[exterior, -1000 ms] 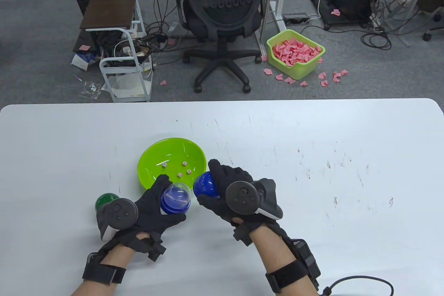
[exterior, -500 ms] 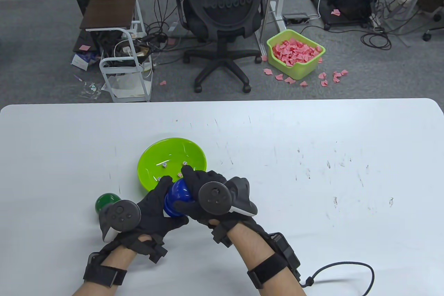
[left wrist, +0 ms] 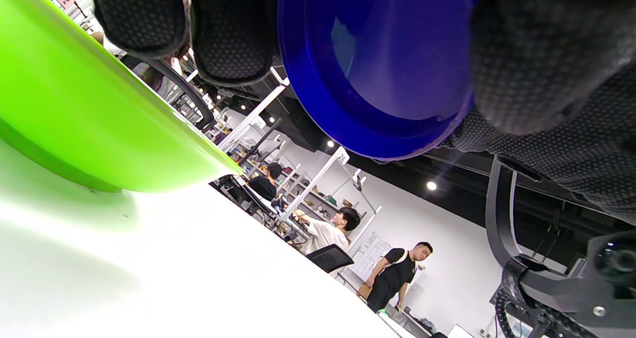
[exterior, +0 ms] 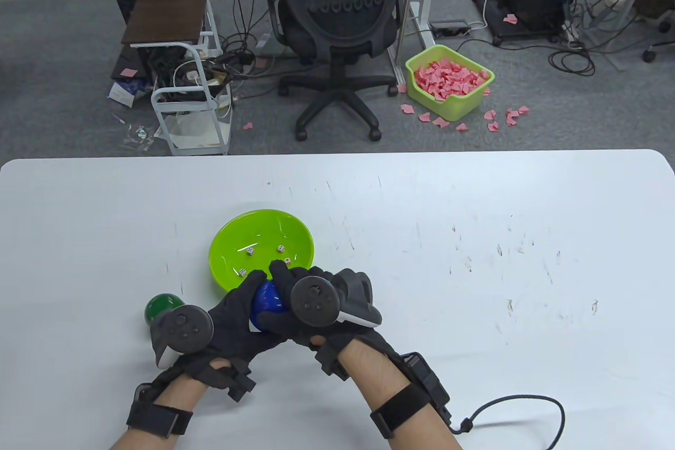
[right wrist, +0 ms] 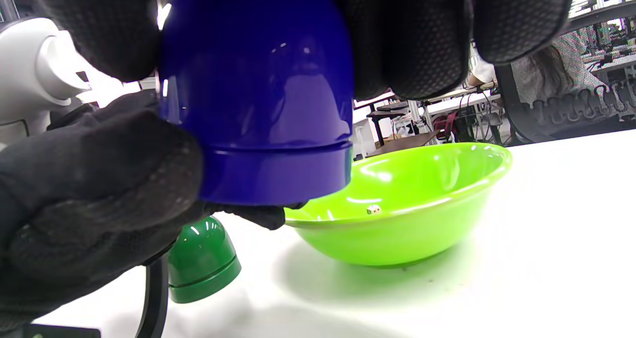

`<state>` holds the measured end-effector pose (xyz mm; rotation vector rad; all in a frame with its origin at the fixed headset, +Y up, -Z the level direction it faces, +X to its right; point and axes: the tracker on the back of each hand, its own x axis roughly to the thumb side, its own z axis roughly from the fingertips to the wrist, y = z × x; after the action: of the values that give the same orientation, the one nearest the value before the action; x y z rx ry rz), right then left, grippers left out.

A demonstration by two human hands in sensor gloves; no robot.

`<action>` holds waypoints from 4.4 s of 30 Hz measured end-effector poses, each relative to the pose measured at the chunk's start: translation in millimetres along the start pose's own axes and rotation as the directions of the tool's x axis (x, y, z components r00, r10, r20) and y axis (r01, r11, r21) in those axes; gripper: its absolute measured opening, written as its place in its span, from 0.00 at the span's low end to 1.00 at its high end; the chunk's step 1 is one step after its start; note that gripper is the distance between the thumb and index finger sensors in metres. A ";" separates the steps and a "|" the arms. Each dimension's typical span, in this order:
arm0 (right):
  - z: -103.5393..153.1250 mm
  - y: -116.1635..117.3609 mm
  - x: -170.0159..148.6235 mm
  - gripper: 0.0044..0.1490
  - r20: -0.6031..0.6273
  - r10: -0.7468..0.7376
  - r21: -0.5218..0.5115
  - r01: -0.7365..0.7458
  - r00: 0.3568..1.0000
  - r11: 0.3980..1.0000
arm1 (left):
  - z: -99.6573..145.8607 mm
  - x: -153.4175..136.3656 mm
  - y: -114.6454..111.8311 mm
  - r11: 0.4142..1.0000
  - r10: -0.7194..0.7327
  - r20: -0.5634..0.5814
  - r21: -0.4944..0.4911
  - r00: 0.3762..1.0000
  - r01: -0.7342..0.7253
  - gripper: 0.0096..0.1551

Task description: Pour dice into bowl

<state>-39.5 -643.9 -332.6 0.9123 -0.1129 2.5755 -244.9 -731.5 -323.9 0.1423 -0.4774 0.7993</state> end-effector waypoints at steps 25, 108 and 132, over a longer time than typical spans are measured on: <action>58.5 -11.5 -76.0 0.59 -0.022 -0.086 -0.162 0.081 0.996 0.983 | -0.3 -8.9 2.1 0.994 0.105 -0.057 0.027 0.993 -0.103 0.65; 106.3 -3.5 -142.4 0.56 -0.111 -0.227 -0.256 0.193 0.967 0.947 | -2.9 0.0 -47.2 0.821 -0.295 -0.107 -0.536 0.949 0.195 0.66; 105.5 -2.4 -140.4 0.55 -0.116 -0.220 -0.237 0.189 0.969 0.953 | 2.6 -5.0 -46.0 0.723 -0.465 -0.137 -0.629 0.875 0.286 0.66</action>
<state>122.3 -712.1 -337.0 0.6224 -0.2497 2.3662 -215.8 -767.4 -321.4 -0.4526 -0.3826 0.2218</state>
